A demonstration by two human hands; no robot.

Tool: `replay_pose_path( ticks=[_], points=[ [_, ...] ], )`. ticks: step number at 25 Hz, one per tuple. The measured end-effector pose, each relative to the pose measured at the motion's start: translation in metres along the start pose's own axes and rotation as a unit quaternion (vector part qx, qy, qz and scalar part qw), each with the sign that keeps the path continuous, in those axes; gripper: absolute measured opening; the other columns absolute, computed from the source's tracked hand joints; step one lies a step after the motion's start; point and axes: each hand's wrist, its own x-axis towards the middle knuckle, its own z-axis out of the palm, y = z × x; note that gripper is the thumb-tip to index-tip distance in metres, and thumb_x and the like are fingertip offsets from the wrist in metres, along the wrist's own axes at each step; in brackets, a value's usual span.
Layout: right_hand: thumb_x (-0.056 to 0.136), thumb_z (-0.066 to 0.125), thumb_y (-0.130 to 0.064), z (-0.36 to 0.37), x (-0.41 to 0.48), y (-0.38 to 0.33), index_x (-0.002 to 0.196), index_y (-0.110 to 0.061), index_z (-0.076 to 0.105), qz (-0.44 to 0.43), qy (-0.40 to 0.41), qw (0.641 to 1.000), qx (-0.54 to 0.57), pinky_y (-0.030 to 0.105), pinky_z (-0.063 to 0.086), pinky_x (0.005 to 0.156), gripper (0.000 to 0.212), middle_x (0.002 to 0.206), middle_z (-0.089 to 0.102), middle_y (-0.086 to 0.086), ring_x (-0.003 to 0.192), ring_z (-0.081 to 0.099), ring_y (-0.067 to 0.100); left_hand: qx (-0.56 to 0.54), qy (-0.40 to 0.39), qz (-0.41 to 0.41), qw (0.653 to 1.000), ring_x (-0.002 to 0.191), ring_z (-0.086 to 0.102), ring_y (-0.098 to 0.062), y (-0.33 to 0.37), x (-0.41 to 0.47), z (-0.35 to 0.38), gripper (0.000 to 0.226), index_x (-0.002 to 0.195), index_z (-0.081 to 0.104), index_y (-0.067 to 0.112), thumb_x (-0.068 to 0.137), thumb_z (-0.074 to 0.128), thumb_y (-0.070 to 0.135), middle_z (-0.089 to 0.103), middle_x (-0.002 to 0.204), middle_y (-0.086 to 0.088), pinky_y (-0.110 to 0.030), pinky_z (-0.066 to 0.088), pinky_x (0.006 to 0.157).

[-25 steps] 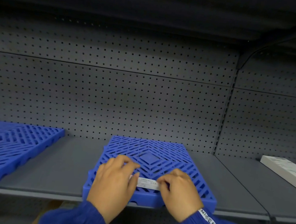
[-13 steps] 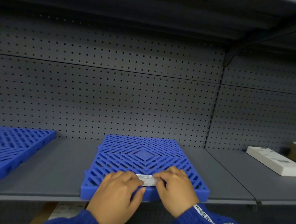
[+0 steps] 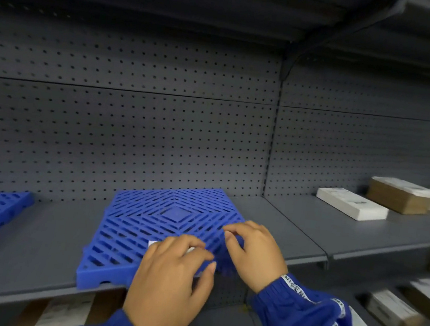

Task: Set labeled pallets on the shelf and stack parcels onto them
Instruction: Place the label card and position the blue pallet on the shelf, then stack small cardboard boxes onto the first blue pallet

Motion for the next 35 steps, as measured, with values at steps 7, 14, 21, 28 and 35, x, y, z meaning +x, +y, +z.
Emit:
replay_pose_path(
  ticks=[7,14,21,28,35],
  points=[
    [0.092,0.048,-0.028,-0.063,-0.019,0.064,0.113,-0.021,0.064,0.034,0.051,0.998,-0.013,0.026,0.039,0.091,0.028,0.11,0.065,0.0,0.108,0.053,0.019,-0.053,0.047,0.021,0.997,0.078,0.063,-0.015,0.077,0.034,0.037,0.029,0.083,0.067,0.027,0.08,0.042,0.041,0.064,0.086,0.011,-0.029,0.042,0.07],
    [0.093,0.046,-0.031,-0.17,-0.041,0.182,0.126,-0.021,0.055,0.051,0.066,0.996,-0.039,0.026,0.036,0.099,0.035,0.124,0.058,0.0,0.118,0.049,0.015,-0.102,0.084,-0.007,0.991,0.09,0.064,-0.023,0.212,0.102,0.108,0.039,0.089,0.069,0.021,0.078,0.039,0.043,0.067,0.095,0.004,-0.032,0.036,0.077],
    [0.092,0.046,-0.034,-0.26,-0.051,0.302,0.142,-0.021,0.031,0.063,0.061,0.99,-0.108,0.035,0.032,0.108,0.054,0.144,0.039,0.001,0.132,0.034,0.02,-0.124,0.041,-0.069,0.989,0.133,0.034,-0.019,0.331,0.169,0.19,0.045,0.133,0.048,0.018,0.09,0.048,0.033,0.038,0.146,-0.001,-0.034,0.019,0.11],
    [0.092,0.044,-0.039,-0.315,-0.035,0.413,0.145,-0.026,0.021,0.135,0.064,0.979,-0.139,0.036,0.026,0.112,0.059,0.152,0.026,-0.001,0.138,0.024,0.02,-0.116,-0.038,-0.06,0.991,0.143,0.011,-0.021,0.416,0.237,0.273,0.06,0.145,0.025,0.021,0.091,0.043,0.041,0.01,0.157,-0.005,-0.036,0.009,0.117],
    [0.092,0.044,-0.038,-0.36,0.011,0.535,0.145,-0.027,0.021,0.186,0.081,0.968,-0.149,0.037,0.025,0.111,0.059,0.152,0.026,-0.001,0.138,0.024,0.02,-0.127,-0.016,-0.09,0.988,0.14,0.012,-0.029,0.476,0.332,0.366,0.058,0.14,0.031,0.023,0.088,0.048,0.043,0.012,0.154,-0.009,-0.042,0.016,0.114]
  ],
)
